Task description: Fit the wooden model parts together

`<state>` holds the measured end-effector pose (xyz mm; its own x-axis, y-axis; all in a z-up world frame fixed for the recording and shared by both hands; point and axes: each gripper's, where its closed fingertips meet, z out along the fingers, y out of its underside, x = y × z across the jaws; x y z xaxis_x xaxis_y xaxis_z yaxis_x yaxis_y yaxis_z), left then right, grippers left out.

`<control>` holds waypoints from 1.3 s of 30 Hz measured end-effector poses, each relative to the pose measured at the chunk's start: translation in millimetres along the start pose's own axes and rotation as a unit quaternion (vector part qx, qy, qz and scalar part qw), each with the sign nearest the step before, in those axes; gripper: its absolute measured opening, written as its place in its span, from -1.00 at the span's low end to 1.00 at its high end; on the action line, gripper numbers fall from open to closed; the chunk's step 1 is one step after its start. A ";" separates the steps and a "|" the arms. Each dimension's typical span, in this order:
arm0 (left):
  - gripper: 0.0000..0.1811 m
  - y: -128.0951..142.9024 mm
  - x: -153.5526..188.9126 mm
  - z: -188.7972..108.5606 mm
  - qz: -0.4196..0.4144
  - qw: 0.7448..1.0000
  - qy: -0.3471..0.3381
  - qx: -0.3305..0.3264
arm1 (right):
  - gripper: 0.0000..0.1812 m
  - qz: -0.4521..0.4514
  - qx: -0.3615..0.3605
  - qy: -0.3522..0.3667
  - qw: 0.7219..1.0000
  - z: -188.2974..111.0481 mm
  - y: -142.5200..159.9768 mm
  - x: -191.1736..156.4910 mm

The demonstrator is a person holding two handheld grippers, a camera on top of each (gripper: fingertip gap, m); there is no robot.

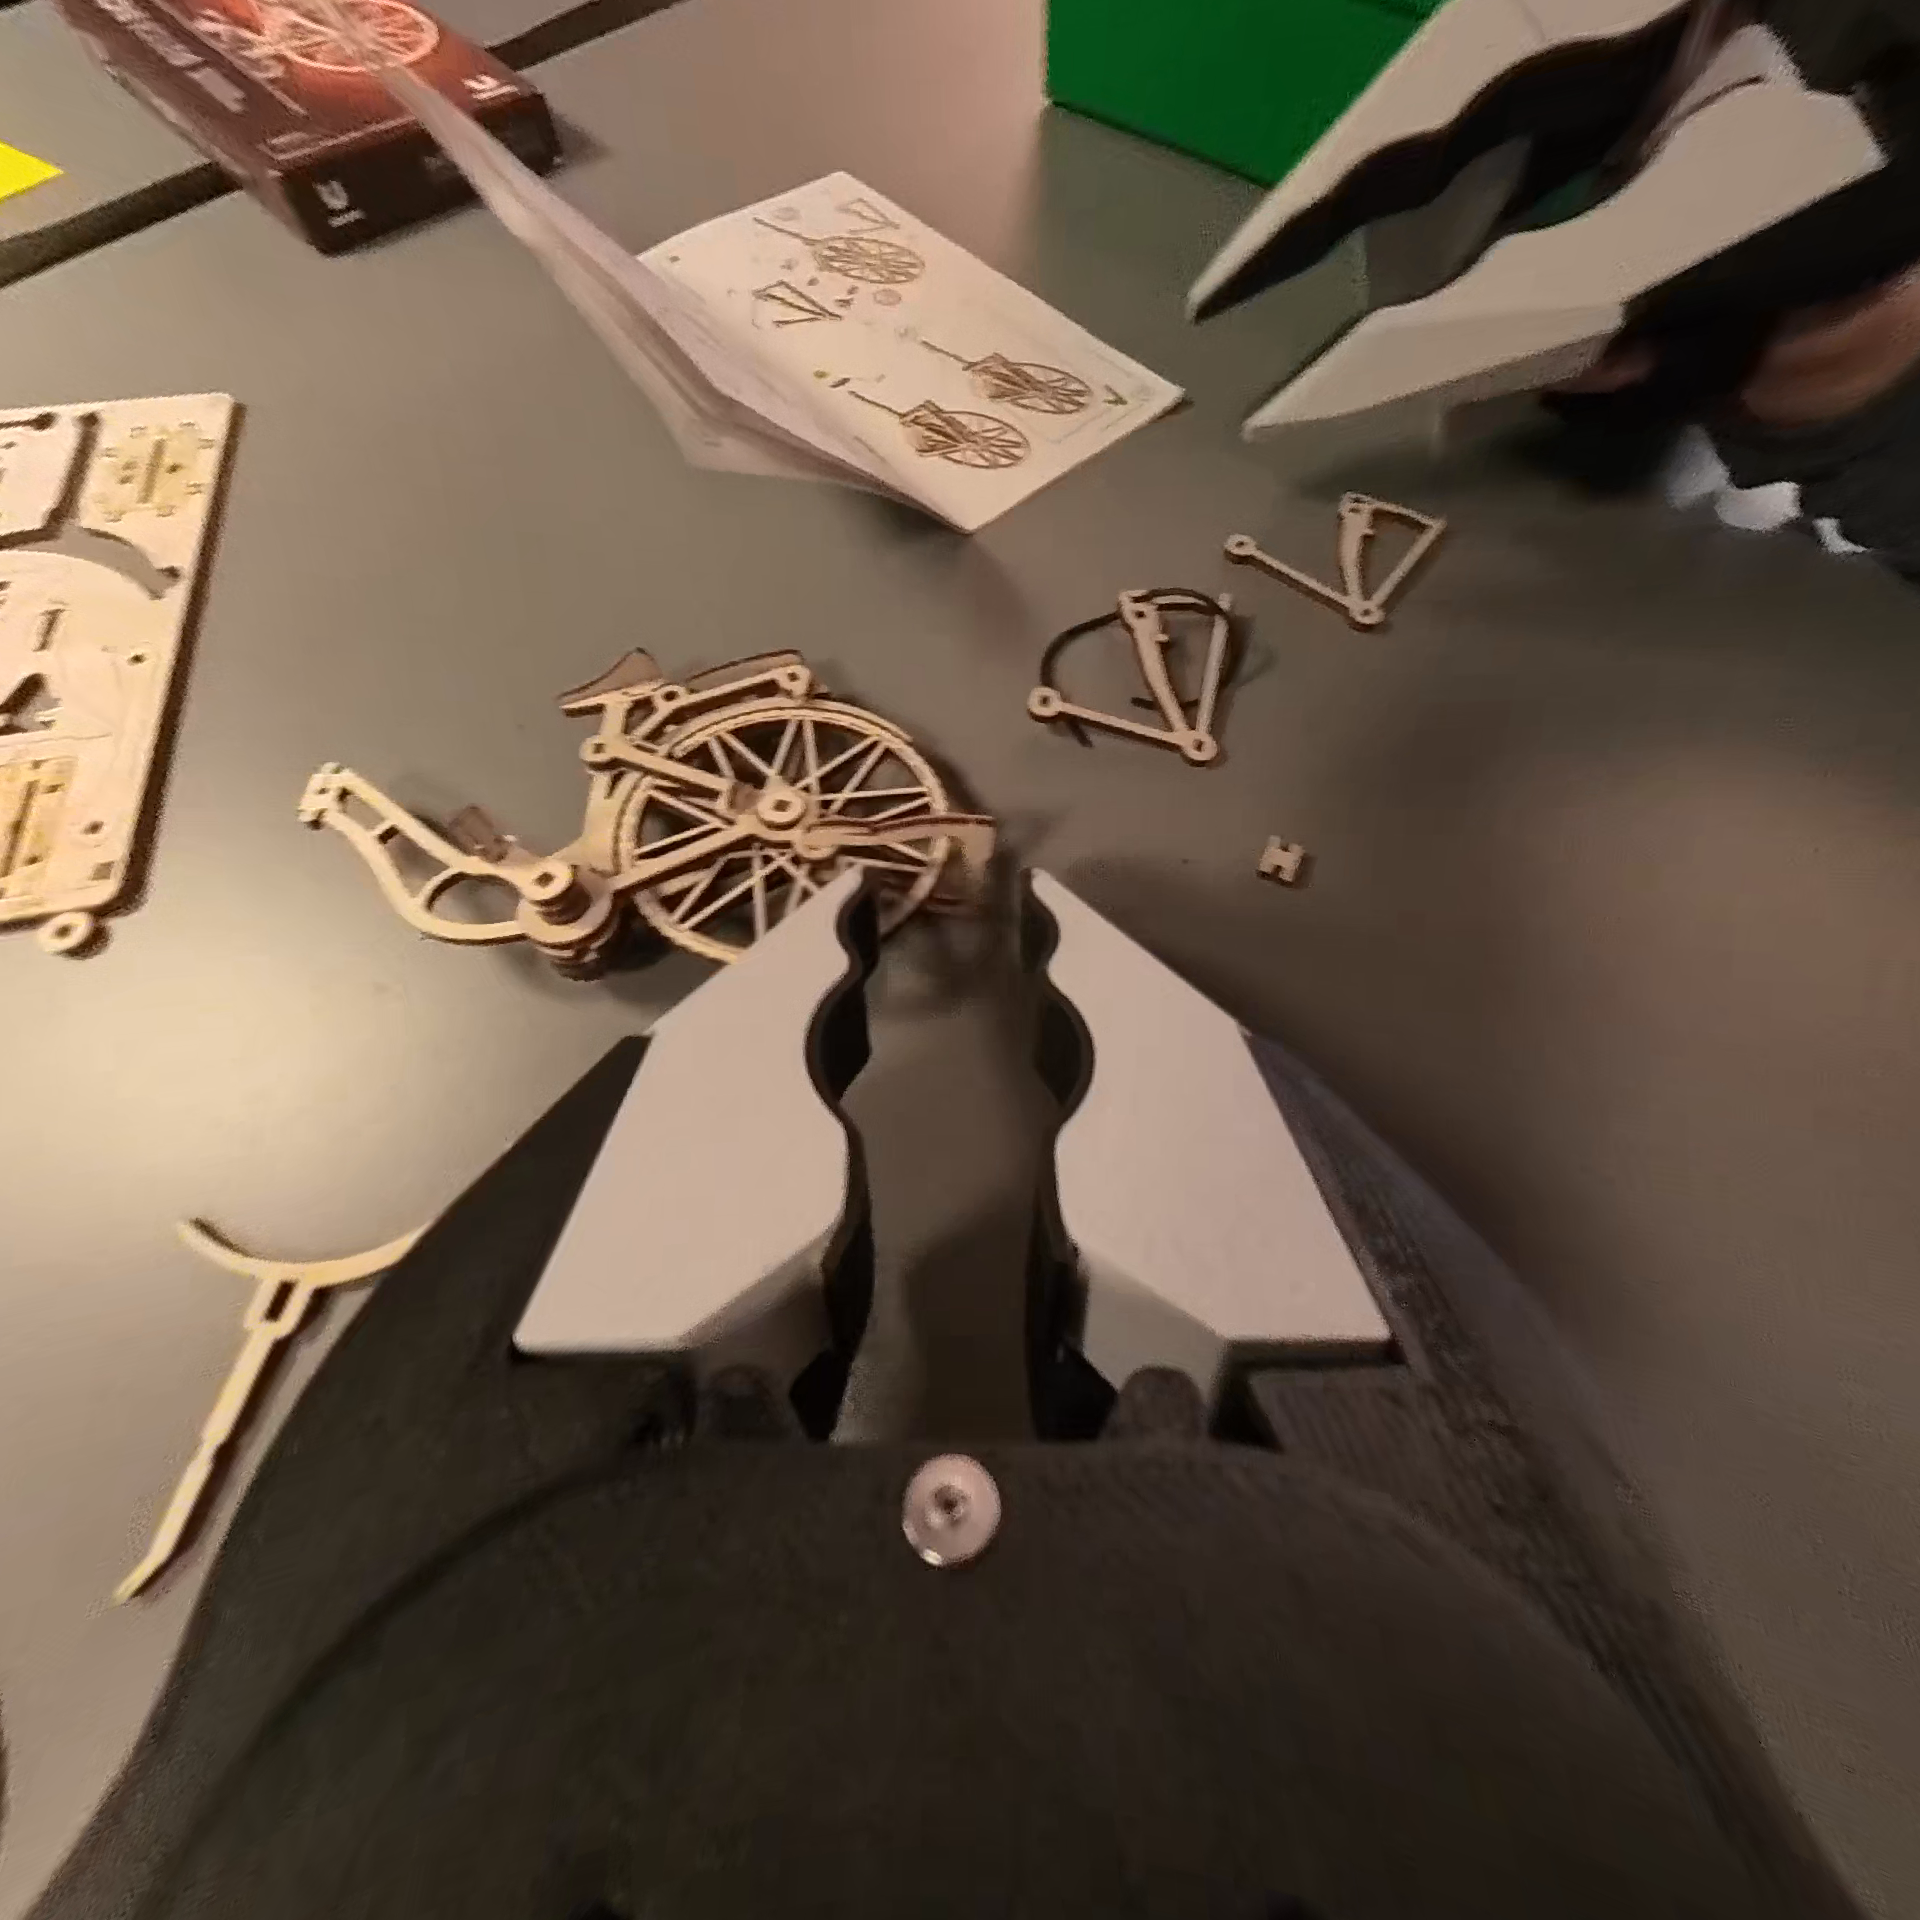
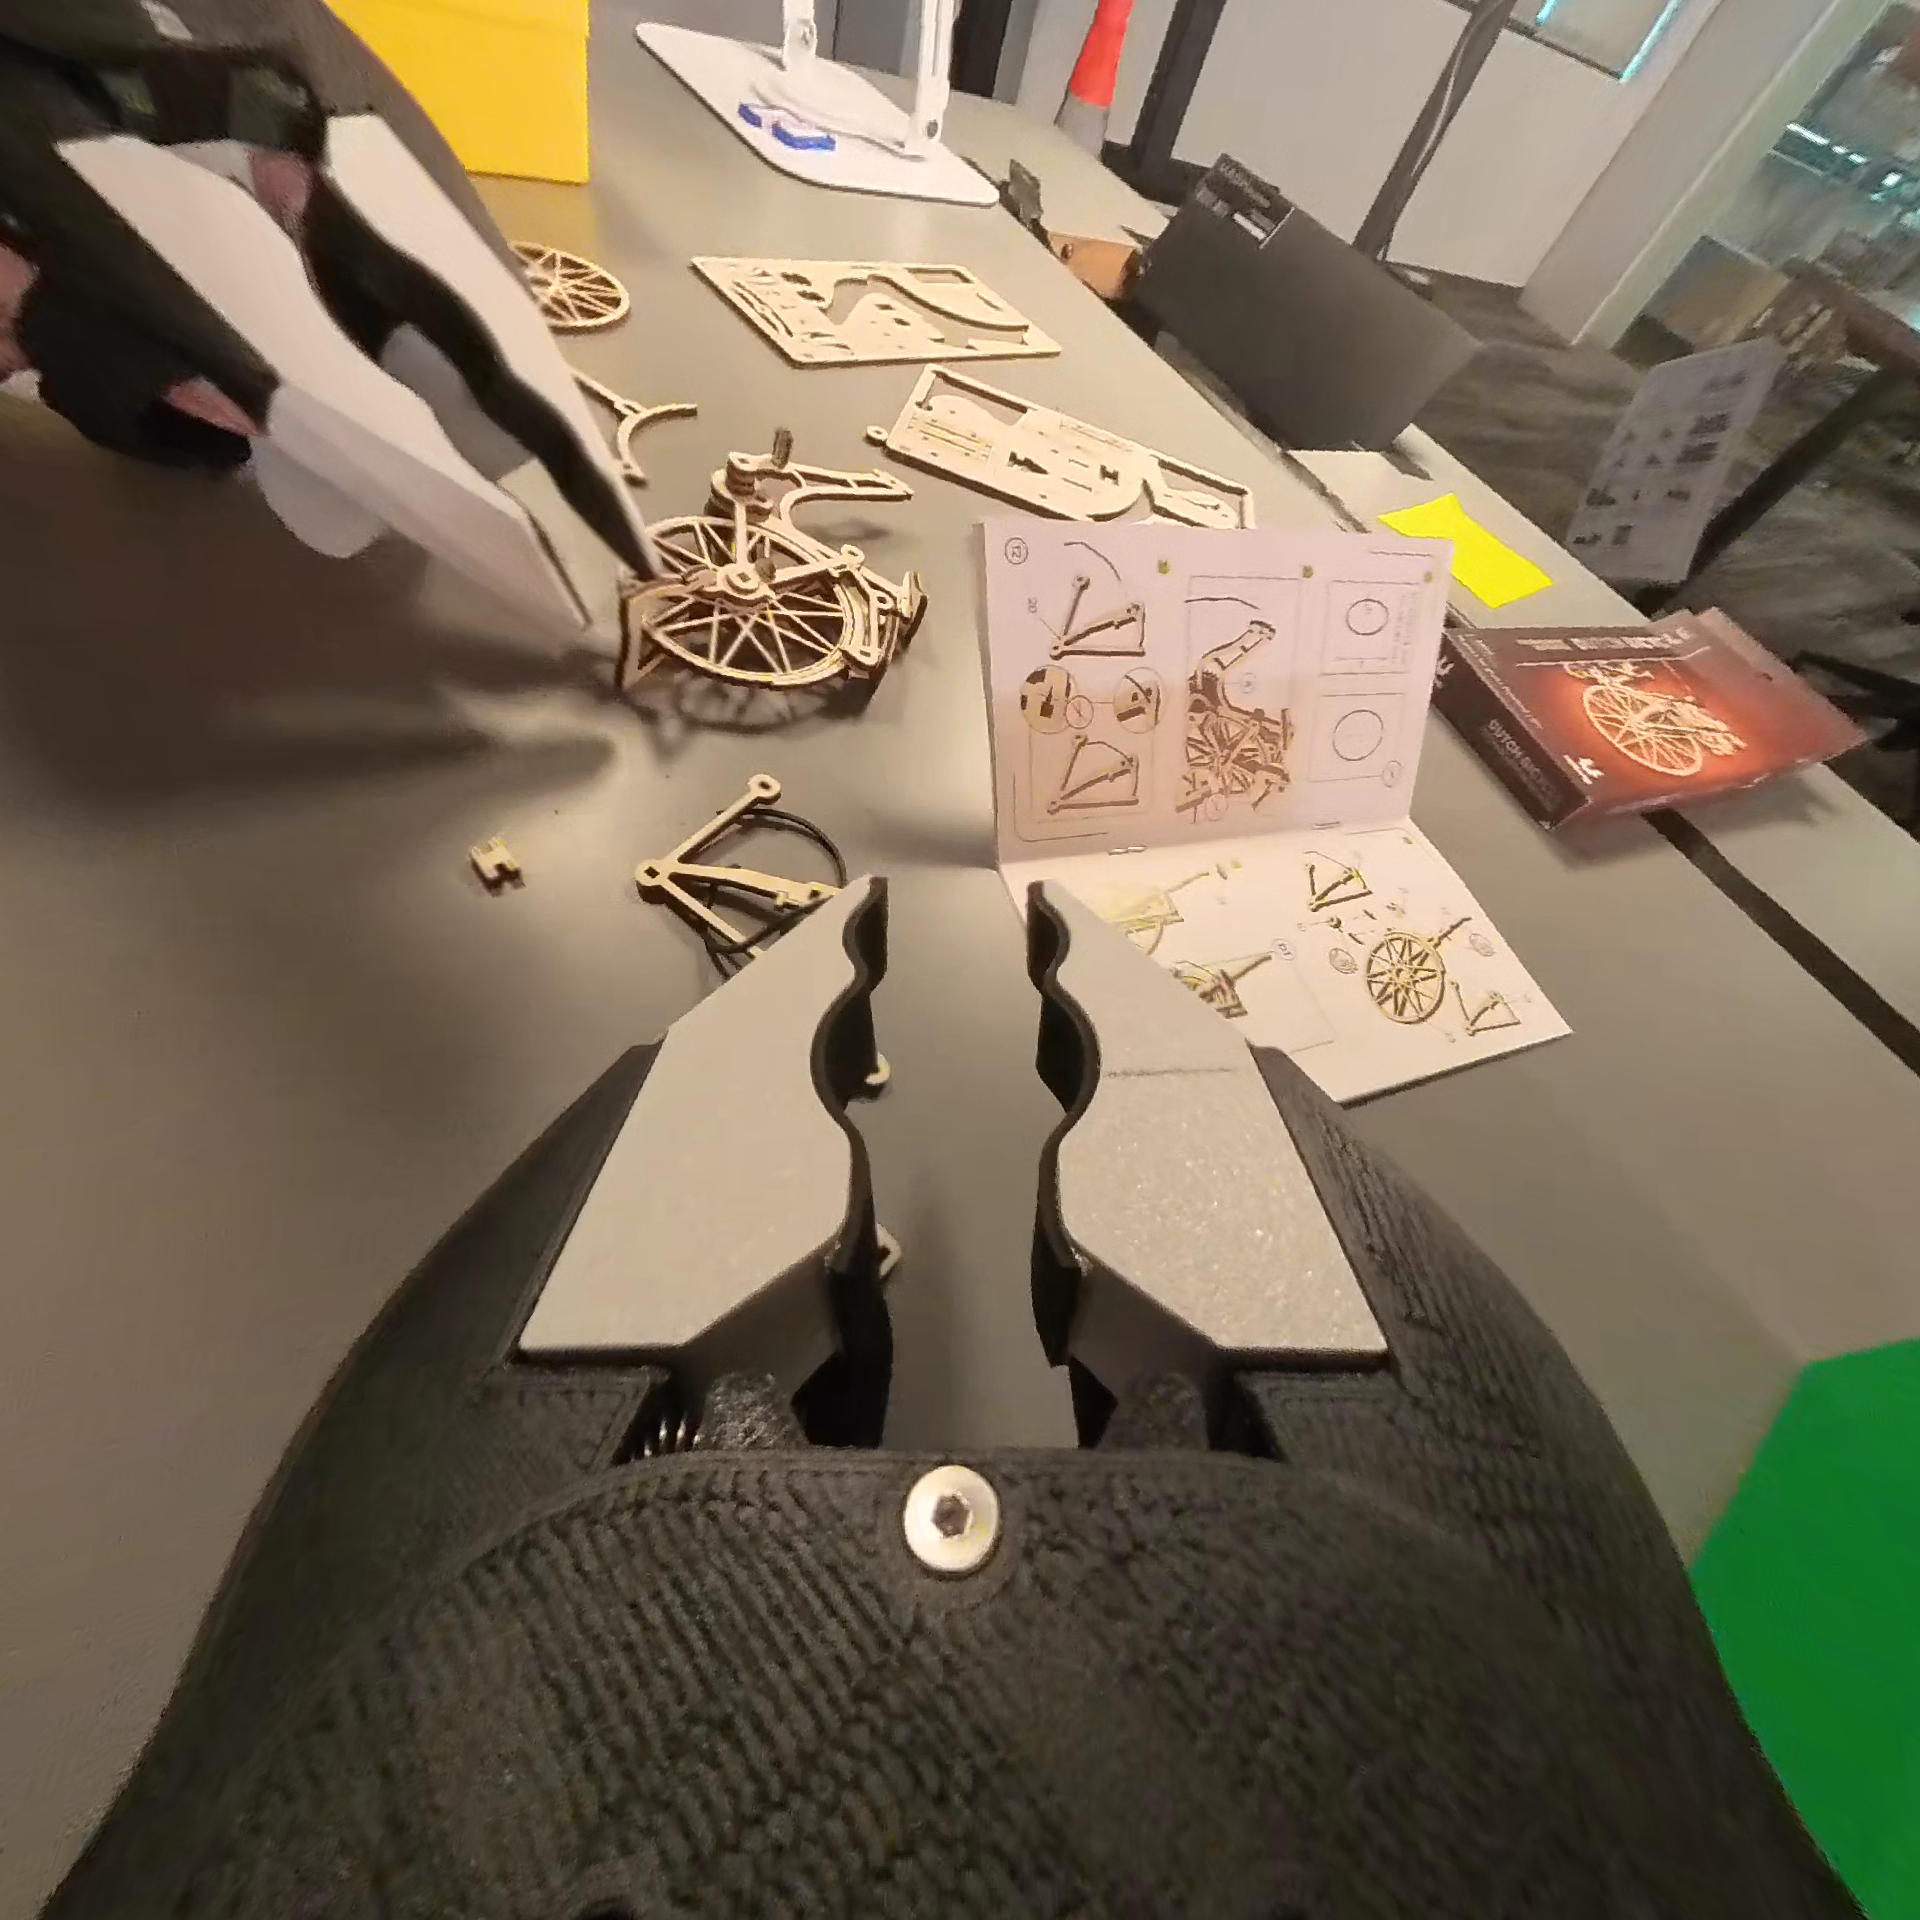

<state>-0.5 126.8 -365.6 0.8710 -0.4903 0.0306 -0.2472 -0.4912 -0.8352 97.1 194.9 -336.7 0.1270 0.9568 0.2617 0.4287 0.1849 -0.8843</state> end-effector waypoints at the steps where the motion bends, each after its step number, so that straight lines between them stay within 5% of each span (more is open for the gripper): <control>1: -0.73 1.1 -5.7 0.1 -0.002 1.000 -0.014 -0.004 | -0.73 -0.004 -0.001 0.001 1.000 0.6 -0.3 -0.7; 6: -0.66 -0.4 -10.0 -4.9 0.021 0.999 -0.025 0.005 | -0.75 -0.017 0.008 0.008 1.000 -0.7 -6.2 -1.5; 9: -0.55 -0.7 -6.5 -14.7 0.113 0.993 -0.011 0.015 | -0.75 -0.019 0.017 0.018 1.000 -3.5 -9.5 1.6; 14: -0.71 10.1 -22.9 -48.2 0.313 0.948 -0.058 0.013 | -0.76 -0.027 0.031 0.040 0.998 -9.1 -15.3 7.7; 20: -0.80 26.7 -35.1 -67.7 0.391 0.915 -0.105 -0.005 | -0.77 -0.023 0.036 0.053 0.998 -9.0 -14.3 13.5; 24: -0.62 7.8 -29.9 -56.4 0.444 0.882 -0.153 0.035 | -0.78 -0.029 0.049 0.051 0.997 -7.6 -18.2 10.3; 27: -0.43 12.2 -33.1 -29.5 0.493 0.858 -0.145 -0.013 | -0.80 -0.055 0.057 0.056 0.995 -6.1 -17.8 7.9; 36: -0.86 7.4 -35.7 3.7 0.613 0.778 -0.137 -0.007 | -0.82 -0.041 0.077 0.064 0.994 -8.6 -20.0 14.6; 39: -0.95 3.6 -32.9 6.8 0.617 0.771 -0.158 0.005 | -0.82 -0.036 0.081 0.065 0.994 -9.3 -21.1 15.6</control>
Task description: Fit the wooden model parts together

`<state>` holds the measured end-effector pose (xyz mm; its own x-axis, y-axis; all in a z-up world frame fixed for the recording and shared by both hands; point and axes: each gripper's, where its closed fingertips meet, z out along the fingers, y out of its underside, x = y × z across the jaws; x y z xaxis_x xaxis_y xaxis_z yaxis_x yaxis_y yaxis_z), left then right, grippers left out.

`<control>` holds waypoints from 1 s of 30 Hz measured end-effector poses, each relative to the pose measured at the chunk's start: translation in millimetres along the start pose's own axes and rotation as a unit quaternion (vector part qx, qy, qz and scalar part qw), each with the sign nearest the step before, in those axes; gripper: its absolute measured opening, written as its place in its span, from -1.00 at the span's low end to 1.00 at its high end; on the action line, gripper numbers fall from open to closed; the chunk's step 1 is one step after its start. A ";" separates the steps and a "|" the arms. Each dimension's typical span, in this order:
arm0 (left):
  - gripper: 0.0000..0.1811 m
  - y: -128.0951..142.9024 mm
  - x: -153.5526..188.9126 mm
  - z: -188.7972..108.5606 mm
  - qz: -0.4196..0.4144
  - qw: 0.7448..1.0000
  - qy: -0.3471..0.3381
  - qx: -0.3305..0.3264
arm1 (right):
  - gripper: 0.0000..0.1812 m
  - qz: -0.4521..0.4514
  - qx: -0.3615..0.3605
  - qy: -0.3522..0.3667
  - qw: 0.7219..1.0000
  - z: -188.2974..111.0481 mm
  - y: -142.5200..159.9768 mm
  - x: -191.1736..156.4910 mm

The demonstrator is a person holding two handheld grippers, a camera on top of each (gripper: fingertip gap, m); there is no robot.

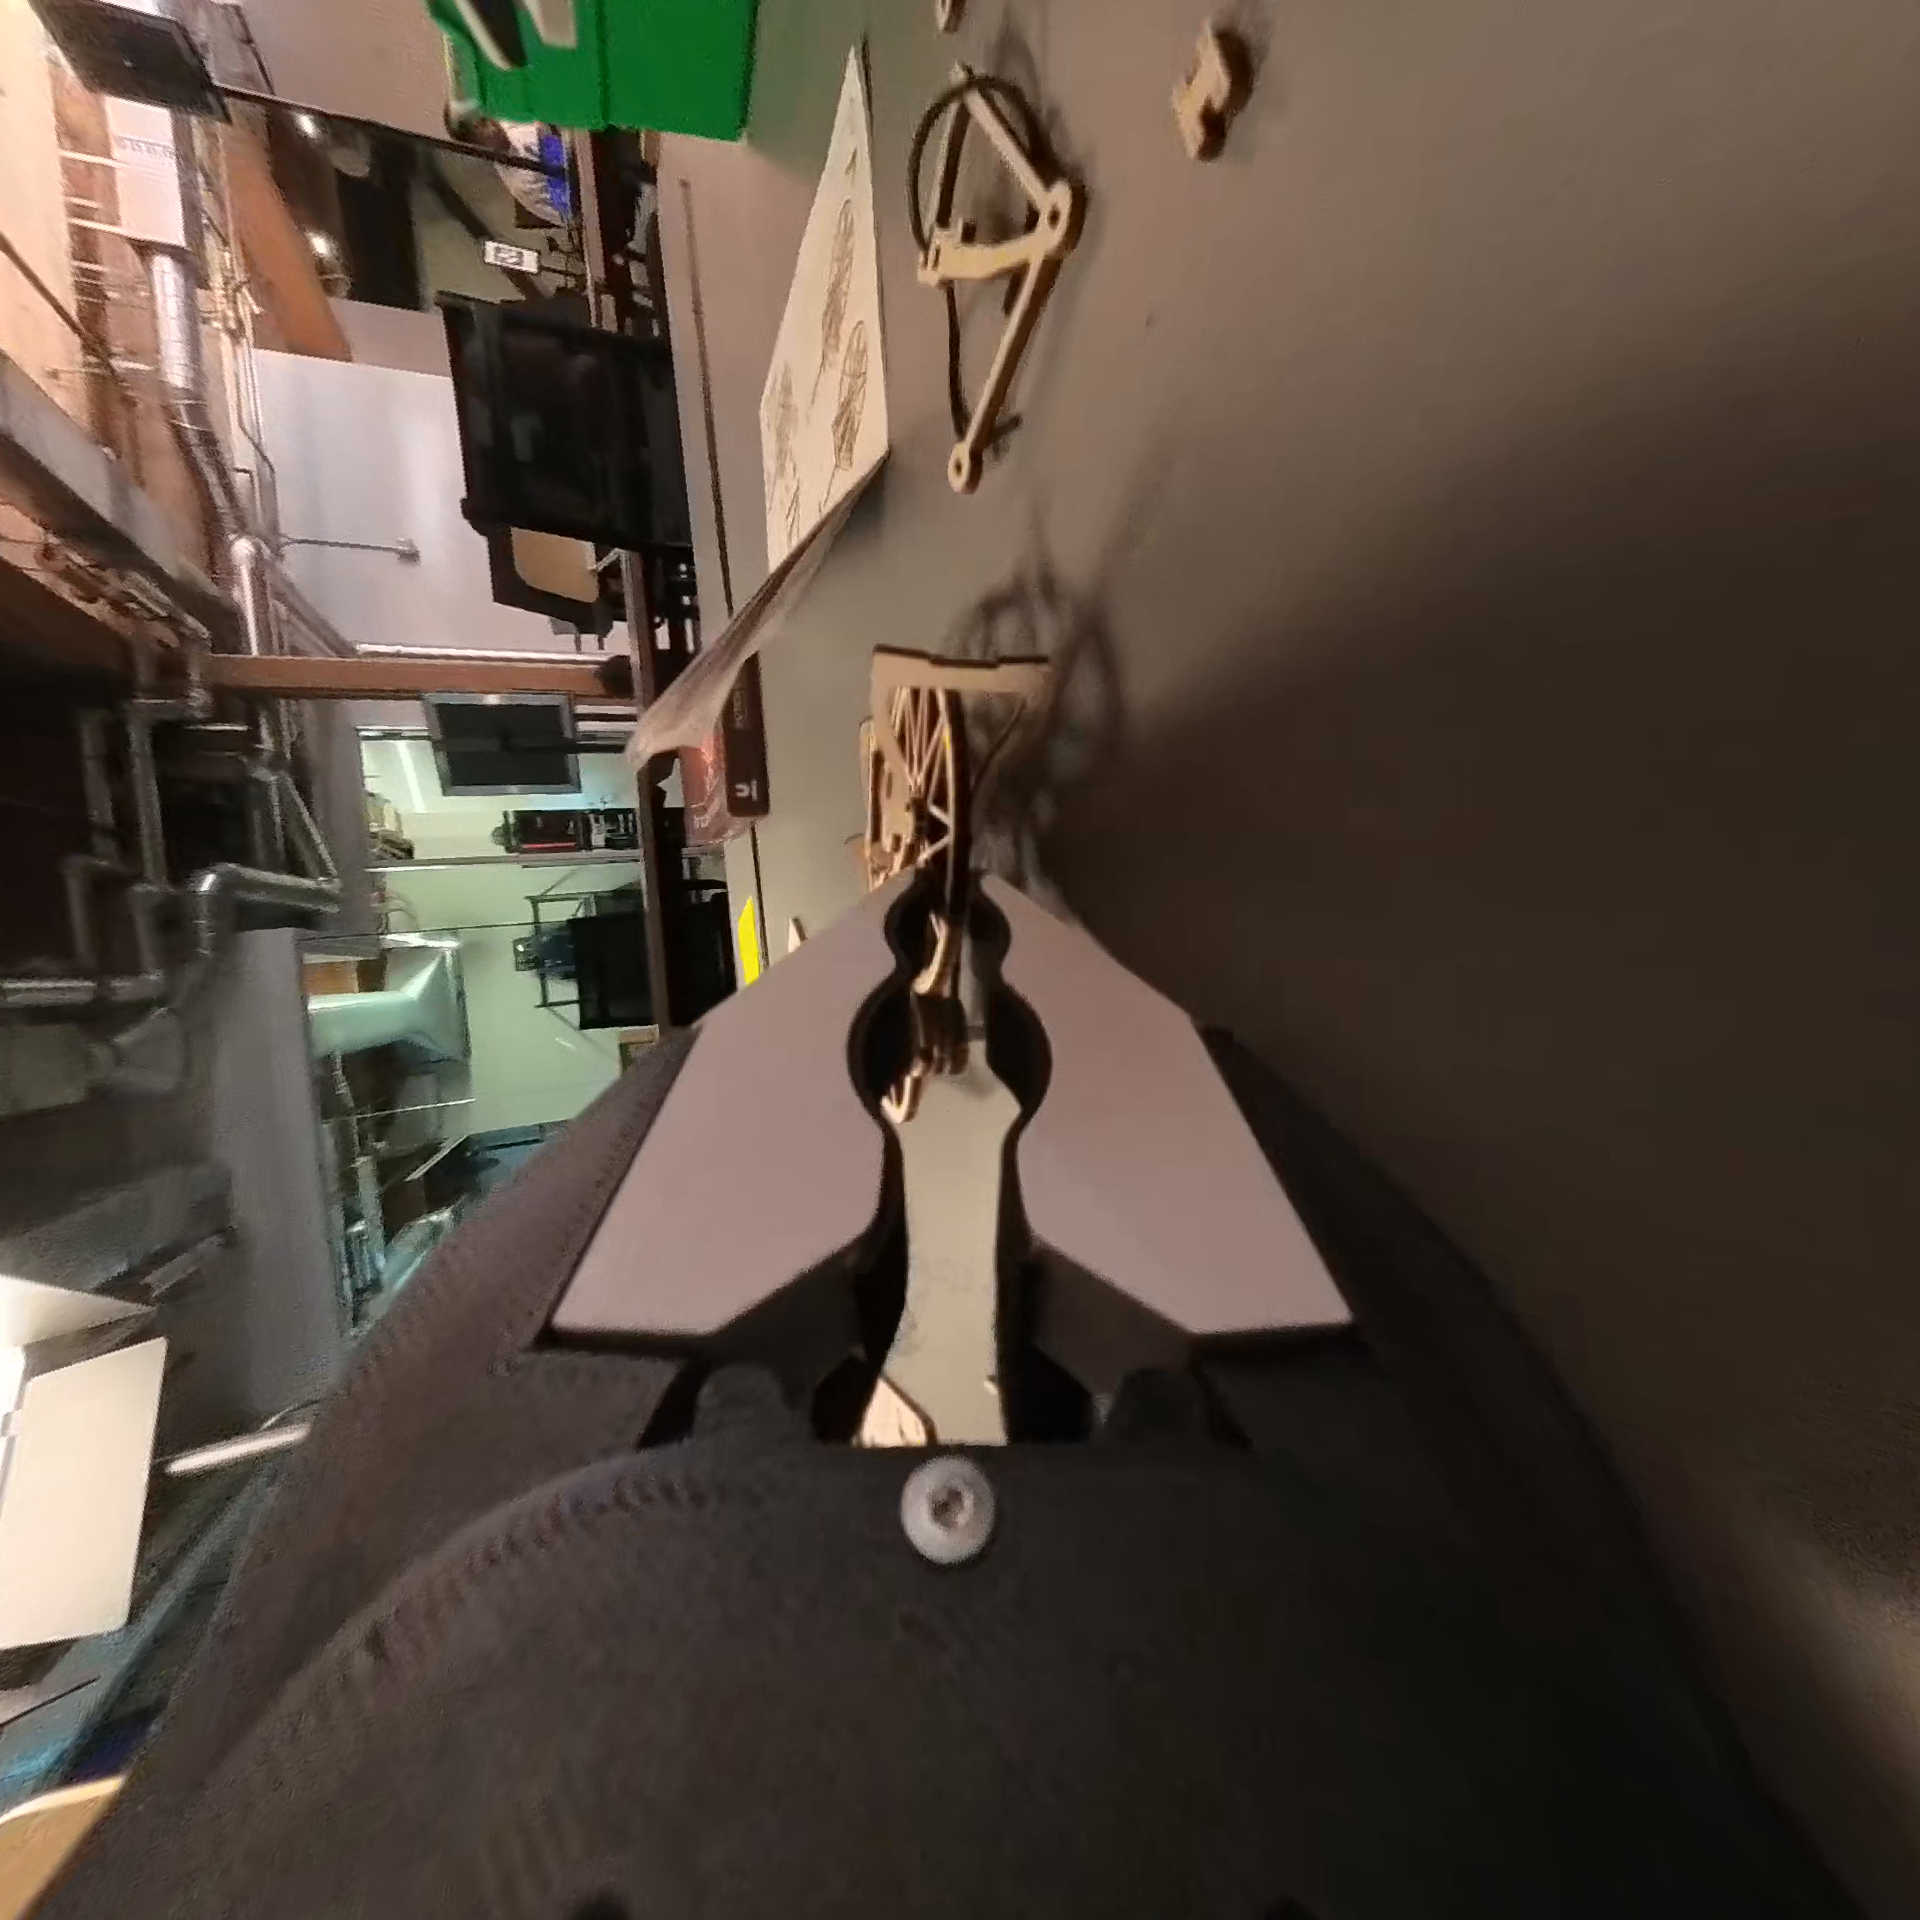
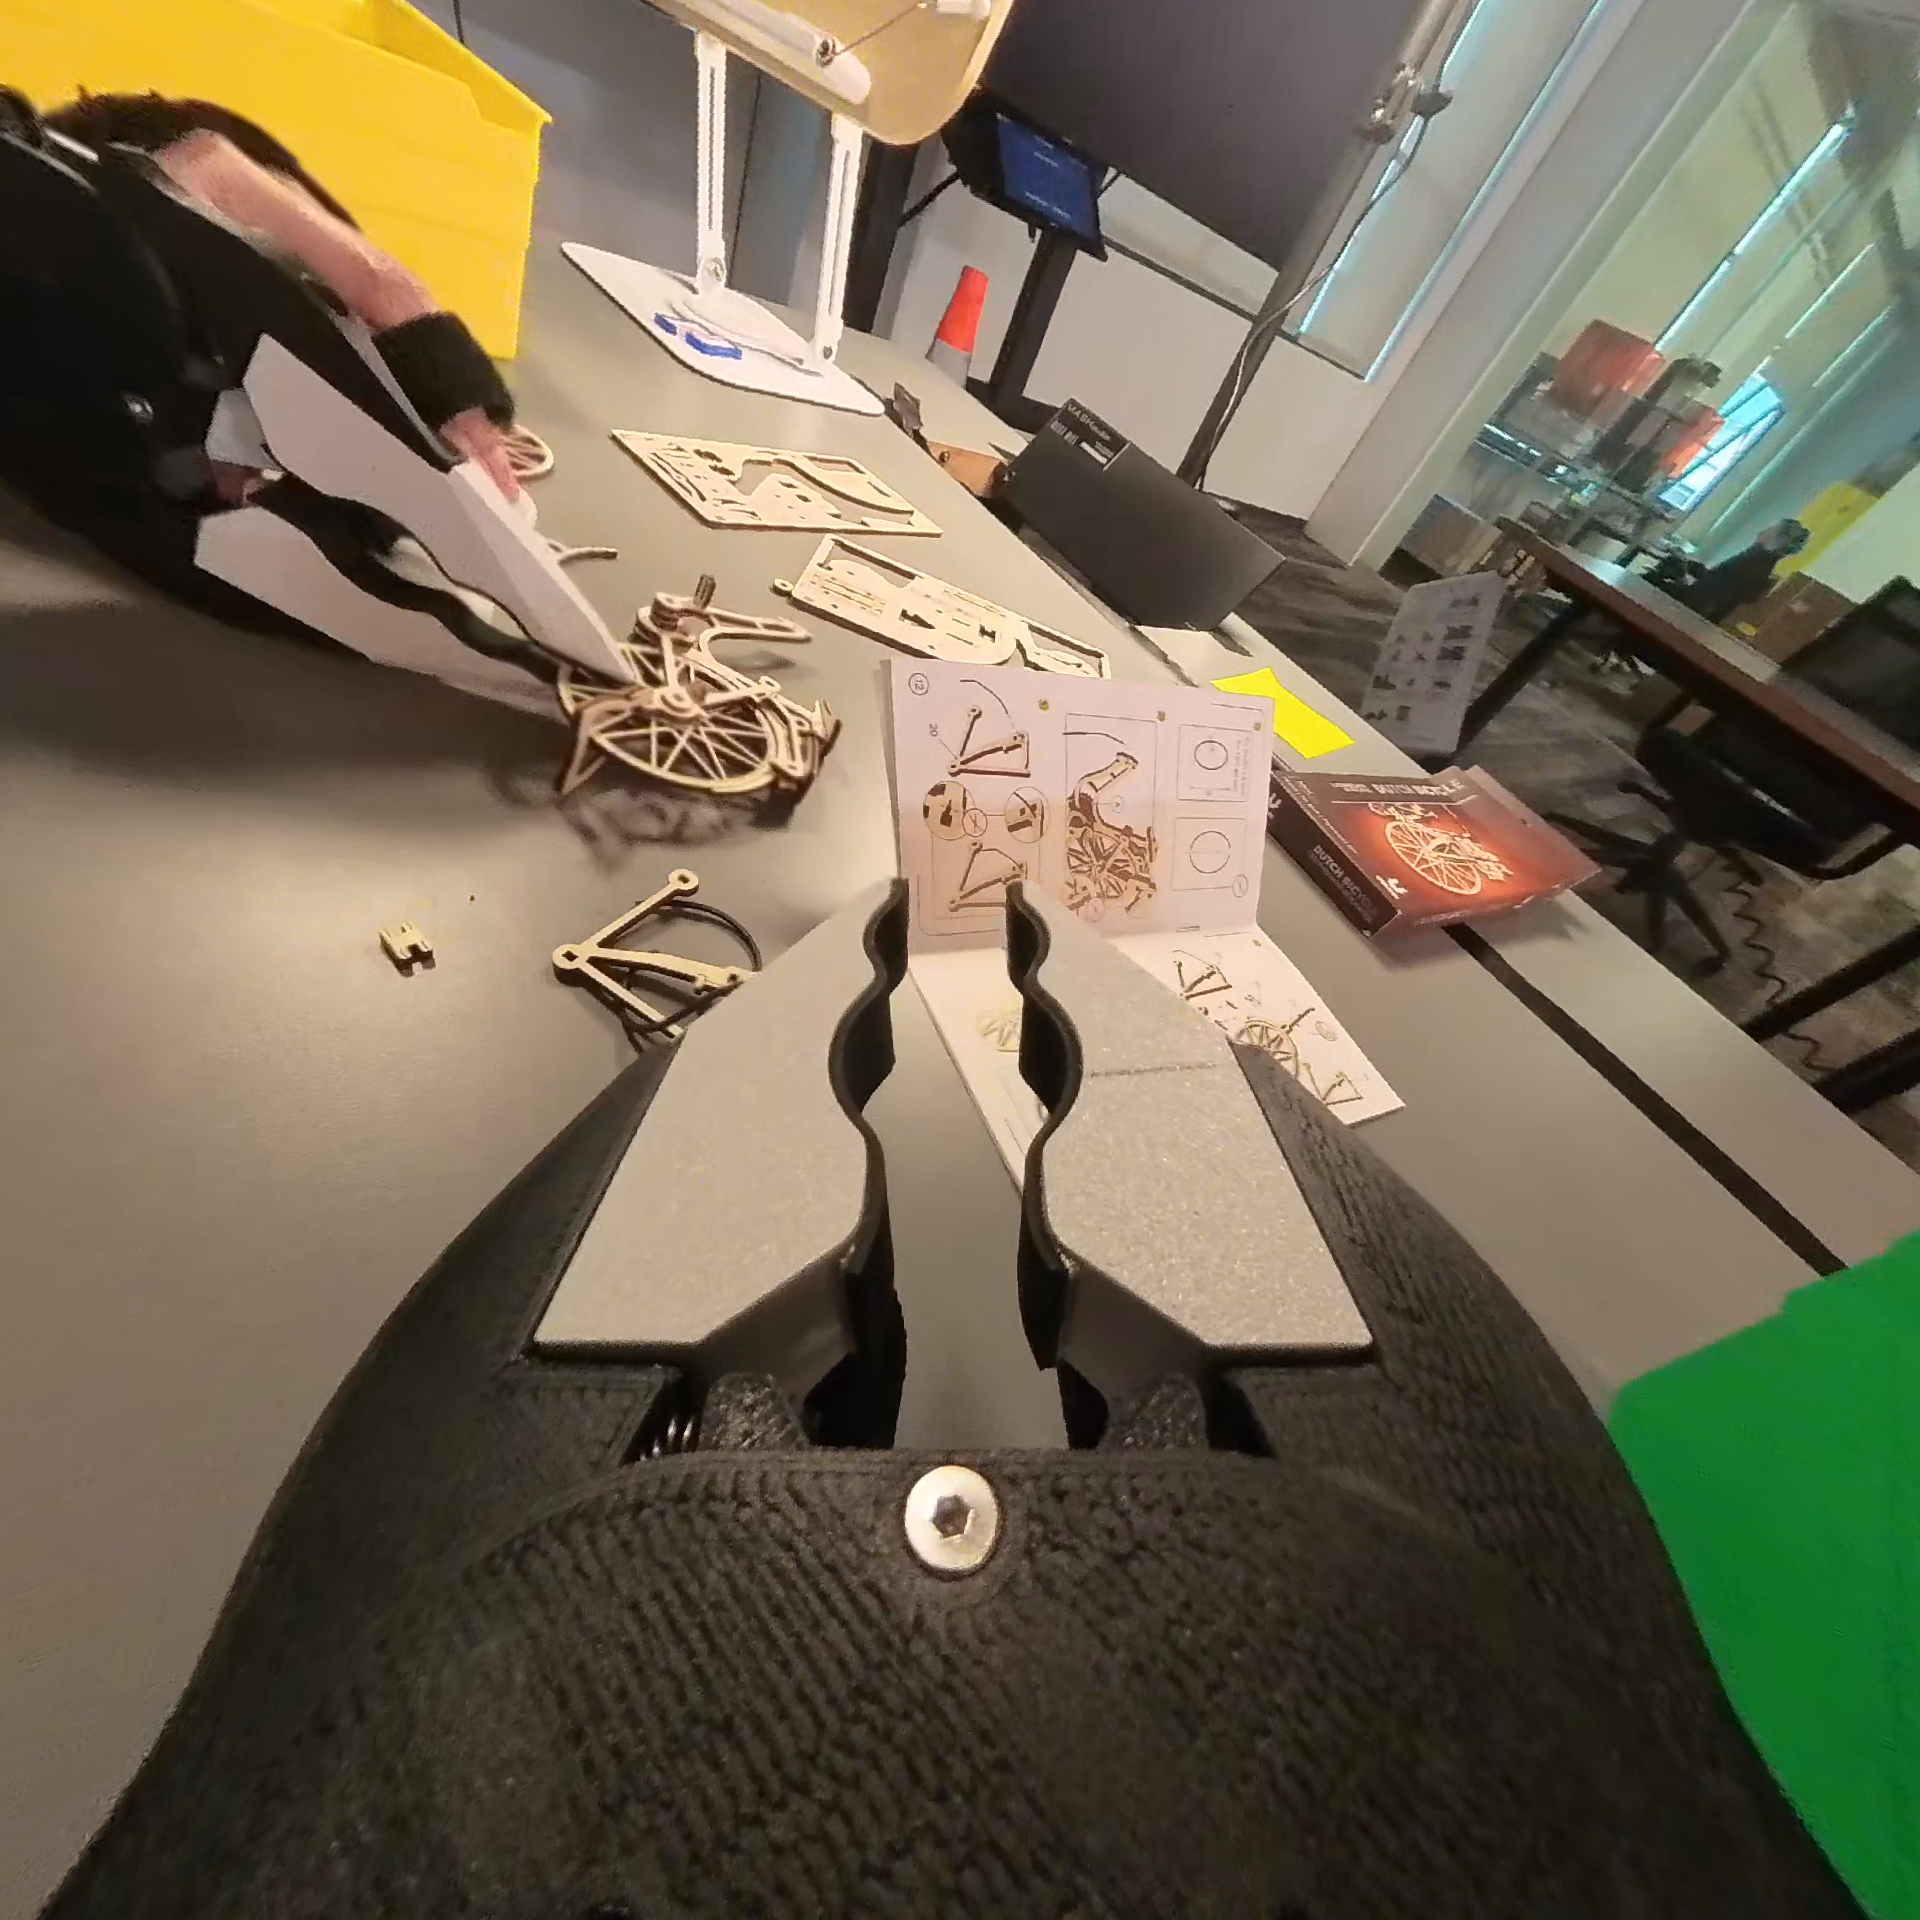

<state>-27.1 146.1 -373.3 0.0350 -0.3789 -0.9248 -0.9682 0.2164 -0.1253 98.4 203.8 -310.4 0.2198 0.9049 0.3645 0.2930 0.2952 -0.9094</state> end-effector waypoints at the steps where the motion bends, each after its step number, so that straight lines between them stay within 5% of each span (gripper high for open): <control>1: -0.86 -3.9 -1.1 -1.5 -0.015 1.000 0.000 0.008 | -0.82 0.002 0.000 -0.001 1.000 0.1 0.0 -0.3; 4: -0.46 -4.7 -4.6 -20.2 -0.128 0.991 0.030 0.024 | -0.82 0.006 0.000 -0.003 1.000 0.5 0.9 -0.8; 6: -0.50 9.2 -18.1 -34.1 -0.258 0.966 0.021 0.032 | -0.82 0.010 0.003 0.000 1.000 0.3 -0.4 0.6; 9: -0.63 68.0 -39.8 -31.5 -0.458 0.888 -0.014 -0.039 | -0.83 0.016 0.014 0.001 1.000 0.7 -4.3 2.3; 13: -0.58 111.2 -25.7 -8.0 -0.607 0.782 0.067 -0.125 | -0.83 0.017 0.009 -0.005 1.000 3.8 -1.6 -0.4; 20: -0.74 138.1 -19.8 20.8 -0.590 0.786 0.094 -0.157 | -0.84 0.022 0.008 -0.006 1.000 4.4 -0.5 0.6; 30: -0.79 141.0 -18.1 30.7 -0.635 0.750 0.149 -0.108 | -0.85 0.025 0.006 -0.004 1.000 5.5 1.3 4.6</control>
